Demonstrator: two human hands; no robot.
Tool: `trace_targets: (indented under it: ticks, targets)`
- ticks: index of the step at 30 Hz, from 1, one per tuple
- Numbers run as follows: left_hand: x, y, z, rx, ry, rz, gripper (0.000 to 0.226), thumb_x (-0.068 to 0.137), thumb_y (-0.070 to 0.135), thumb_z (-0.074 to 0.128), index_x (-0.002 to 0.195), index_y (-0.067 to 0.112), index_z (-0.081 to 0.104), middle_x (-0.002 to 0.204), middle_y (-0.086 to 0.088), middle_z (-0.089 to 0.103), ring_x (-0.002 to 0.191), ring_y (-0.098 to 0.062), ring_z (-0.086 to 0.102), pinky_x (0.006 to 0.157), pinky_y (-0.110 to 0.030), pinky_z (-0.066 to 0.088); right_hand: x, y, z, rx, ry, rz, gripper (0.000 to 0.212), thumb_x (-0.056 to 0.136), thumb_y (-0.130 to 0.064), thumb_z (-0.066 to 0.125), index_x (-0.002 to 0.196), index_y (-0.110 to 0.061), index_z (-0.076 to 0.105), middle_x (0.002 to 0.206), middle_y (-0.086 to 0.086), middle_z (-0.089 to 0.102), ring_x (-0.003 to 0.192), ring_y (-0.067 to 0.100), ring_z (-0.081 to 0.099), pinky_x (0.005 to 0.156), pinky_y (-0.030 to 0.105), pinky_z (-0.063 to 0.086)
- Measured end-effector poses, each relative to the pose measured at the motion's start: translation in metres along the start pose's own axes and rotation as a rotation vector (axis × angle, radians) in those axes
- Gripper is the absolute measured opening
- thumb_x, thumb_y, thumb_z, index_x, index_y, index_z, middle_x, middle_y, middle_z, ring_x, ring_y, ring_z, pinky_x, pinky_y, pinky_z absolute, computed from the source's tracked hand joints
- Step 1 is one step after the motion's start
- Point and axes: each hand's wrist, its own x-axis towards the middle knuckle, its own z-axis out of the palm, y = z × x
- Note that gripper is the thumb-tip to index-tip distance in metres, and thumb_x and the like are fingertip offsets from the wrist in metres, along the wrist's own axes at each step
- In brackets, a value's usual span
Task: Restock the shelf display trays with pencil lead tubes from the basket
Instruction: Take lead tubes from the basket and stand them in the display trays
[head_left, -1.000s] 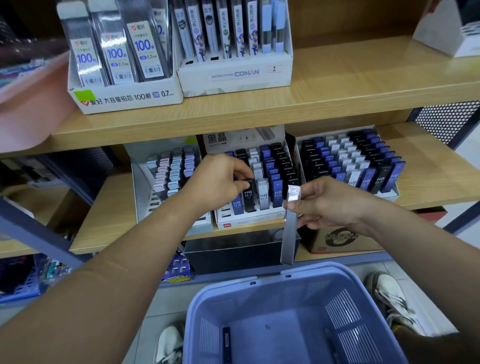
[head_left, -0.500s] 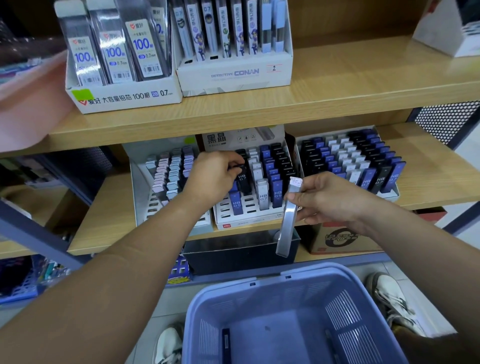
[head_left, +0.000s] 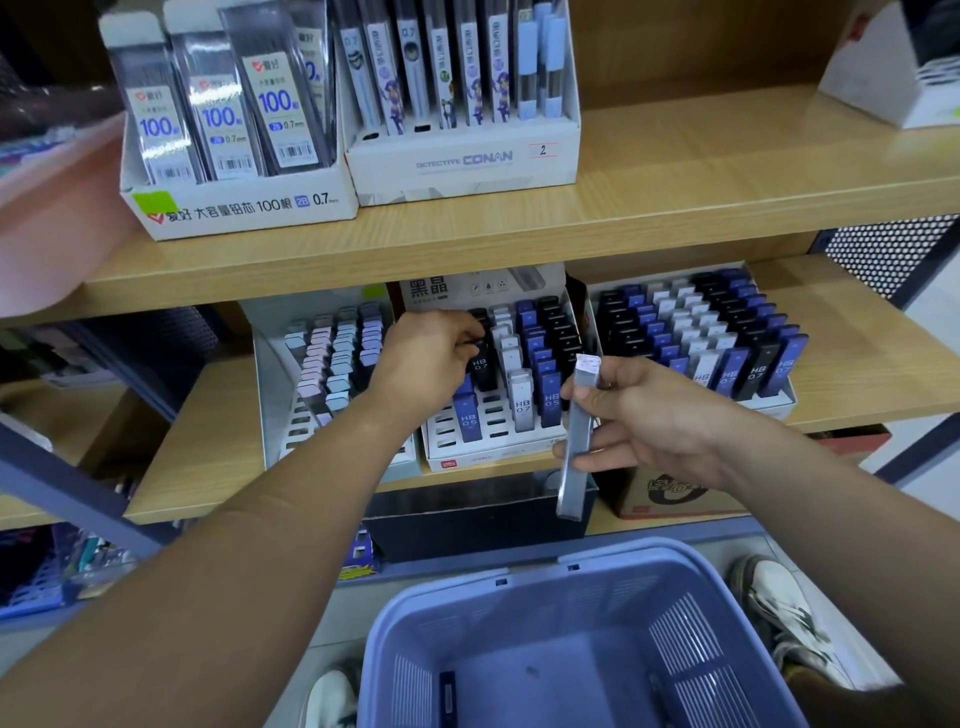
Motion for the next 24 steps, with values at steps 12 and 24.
trace_targets:
  ticks: [12,24]
  targets:
    - [-0.003,0.014,0.0,-0.017,-0.056,0.023,0.027,0.094,0.005,0.051,0.113,0.012,0.069,0.11,-0.001,0.067,0.103,-0.018,0.059,0.094,-0.026,0.045,0.008,0.006,0.014,-0.1,-0.013,-0.09,0.013,0.1,-0.02,0.053,0.106,-0.017,0.064,0.078,0.001,0.069,0.074,0.014,0.066,0.065,0.023,0.043]
    - [-0.067,0.013,-0.084,-0.7,-0.329,-0.231,0.011,0.076,0.011,0.074,0.087,0.01,0.074,0.075,-0.01,0.07,0.066,-0.015,0.065,0.064,-0.021,0.054,0.003,0.004,0.058,-0.068,-0.416,-0.108,0.021,0.093,-0.021,0.059,0.102,-0.011,0.074,0.091,0.007,0.073,0.082,0.014,0.067,0.07,0.024,0.047]
